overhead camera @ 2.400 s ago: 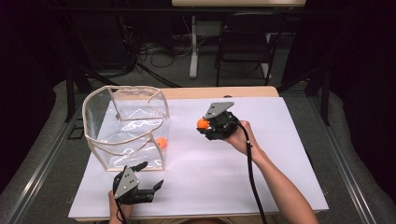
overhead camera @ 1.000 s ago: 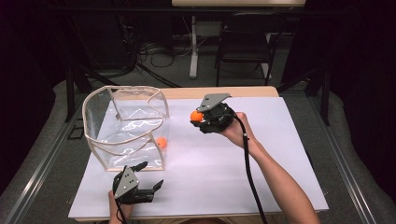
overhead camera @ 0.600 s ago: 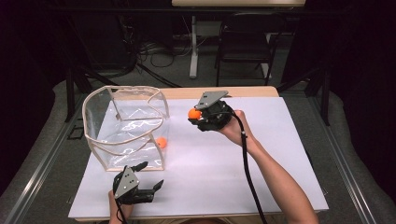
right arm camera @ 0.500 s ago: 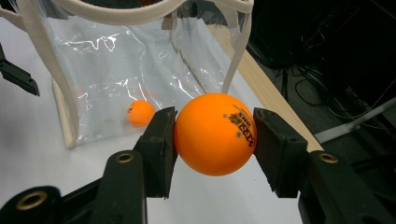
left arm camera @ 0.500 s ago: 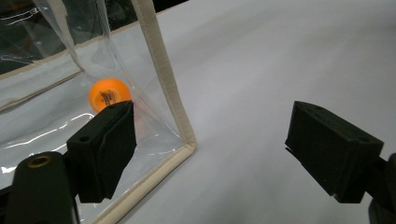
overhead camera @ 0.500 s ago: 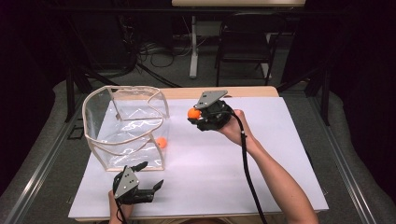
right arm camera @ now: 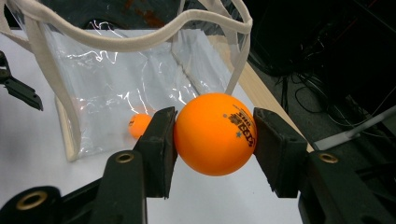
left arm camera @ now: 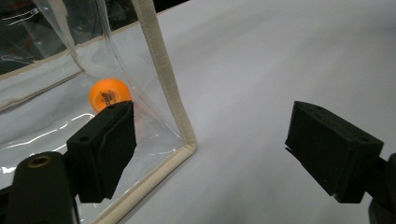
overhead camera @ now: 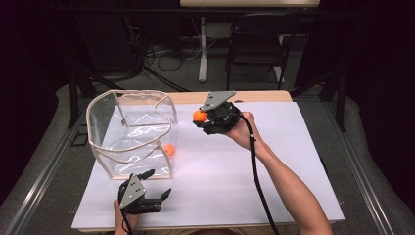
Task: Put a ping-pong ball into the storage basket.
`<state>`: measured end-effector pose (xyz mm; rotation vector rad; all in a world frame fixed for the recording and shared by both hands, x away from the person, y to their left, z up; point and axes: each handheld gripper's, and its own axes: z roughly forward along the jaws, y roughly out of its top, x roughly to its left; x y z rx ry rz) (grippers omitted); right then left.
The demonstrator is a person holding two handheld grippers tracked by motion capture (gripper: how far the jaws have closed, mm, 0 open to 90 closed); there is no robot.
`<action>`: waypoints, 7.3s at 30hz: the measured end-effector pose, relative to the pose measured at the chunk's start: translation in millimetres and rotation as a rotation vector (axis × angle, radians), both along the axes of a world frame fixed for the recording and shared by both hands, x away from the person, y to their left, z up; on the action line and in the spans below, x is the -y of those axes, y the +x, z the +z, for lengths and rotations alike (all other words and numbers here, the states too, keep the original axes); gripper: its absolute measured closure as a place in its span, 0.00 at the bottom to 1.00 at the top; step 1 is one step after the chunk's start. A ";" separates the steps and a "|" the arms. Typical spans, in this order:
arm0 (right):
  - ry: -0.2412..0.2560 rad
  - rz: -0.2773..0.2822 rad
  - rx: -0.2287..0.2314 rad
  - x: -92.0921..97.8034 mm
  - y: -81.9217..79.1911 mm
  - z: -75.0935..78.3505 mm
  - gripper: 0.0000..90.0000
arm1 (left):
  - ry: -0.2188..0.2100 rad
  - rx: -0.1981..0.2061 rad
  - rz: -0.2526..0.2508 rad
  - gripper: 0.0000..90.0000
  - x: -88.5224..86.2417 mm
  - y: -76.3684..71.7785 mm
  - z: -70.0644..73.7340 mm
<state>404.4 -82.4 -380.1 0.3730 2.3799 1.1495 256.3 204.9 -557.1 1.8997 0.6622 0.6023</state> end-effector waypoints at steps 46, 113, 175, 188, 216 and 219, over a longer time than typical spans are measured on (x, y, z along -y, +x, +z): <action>0.035 0.037 0.014 -24.9 3.4 18.8 0.57 | 0.003 0.001 0.003 0.18 -0.1 0.2 0.3; 0.076 0.076 0.046 -51.4 3.3 32.4 0.57 | -0.004 0.002 0.002 0.18 -0.9 0.0 0.5; 0.139 0.104 0.054 -86.4 -0.2 23.1 0.56 | -0.006 0.001 0.000 0.18 -1.1 -0.1 0.4; 0.143 0.105 0.050 -93.3 0.3 18.1 0.56 | -0.005 0.002 0.001 0.18 -1.1 -0.1 0.5; 0.095 0.111 0.011 -111.1 4.6 4.6 0.56 | -0.006 0.002 -0.001 0.18 -1.2 -0.3 0.6; 0.090 0.109 0.004 -112.4 5.3 3.1 0.56 | -0.009 0.002 0.001 0.18 -1.3 -0.4 0.6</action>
